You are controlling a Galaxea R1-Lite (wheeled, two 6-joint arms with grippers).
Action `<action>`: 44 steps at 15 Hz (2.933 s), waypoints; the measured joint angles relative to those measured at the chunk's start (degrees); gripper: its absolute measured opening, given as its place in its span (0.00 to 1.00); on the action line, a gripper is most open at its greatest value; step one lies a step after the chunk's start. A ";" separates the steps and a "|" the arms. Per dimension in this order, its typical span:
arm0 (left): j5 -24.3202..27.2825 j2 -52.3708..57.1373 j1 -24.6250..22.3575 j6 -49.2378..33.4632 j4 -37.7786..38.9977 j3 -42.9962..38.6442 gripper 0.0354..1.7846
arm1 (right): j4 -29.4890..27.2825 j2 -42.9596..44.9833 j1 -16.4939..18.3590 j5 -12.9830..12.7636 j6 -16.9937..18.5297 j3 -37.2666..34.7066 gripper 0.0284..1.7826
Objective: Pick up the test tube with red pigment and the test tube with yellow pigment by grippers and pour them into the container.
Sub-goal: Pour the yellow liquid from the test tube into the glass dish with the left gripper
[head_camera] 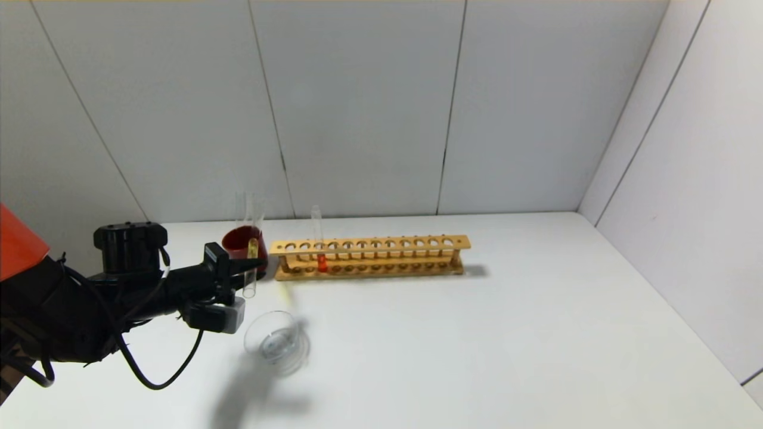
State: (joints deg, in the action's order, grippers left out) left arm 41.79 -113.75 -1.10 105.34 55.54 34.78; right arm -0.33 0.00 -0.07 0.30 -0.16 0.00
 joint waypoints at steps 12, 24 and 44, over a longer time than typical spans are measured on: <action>-3.73 -0.56 0.00 5.11 0.02 1.32 0.17 | 0.00 0.00 0.02 0.00 0.00 0.00 0.98; -3.27 -0.89 0.52 10.67 -0.17 1.55 0.17 | 0.00 0.00 0.00 0.00 0.00 0.00 0.98; -3.84 -2.49 2.67 18.59 -6.10 6.21 0.17 | 0.00 0.00 0.02 0.00 0.02 0.00 0.98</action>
State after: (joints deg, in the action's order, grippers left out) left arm 37.95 -116.24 1.57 123.93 49.45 40.98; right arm -0.33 0.00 -0.05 0.30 -0.13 0.00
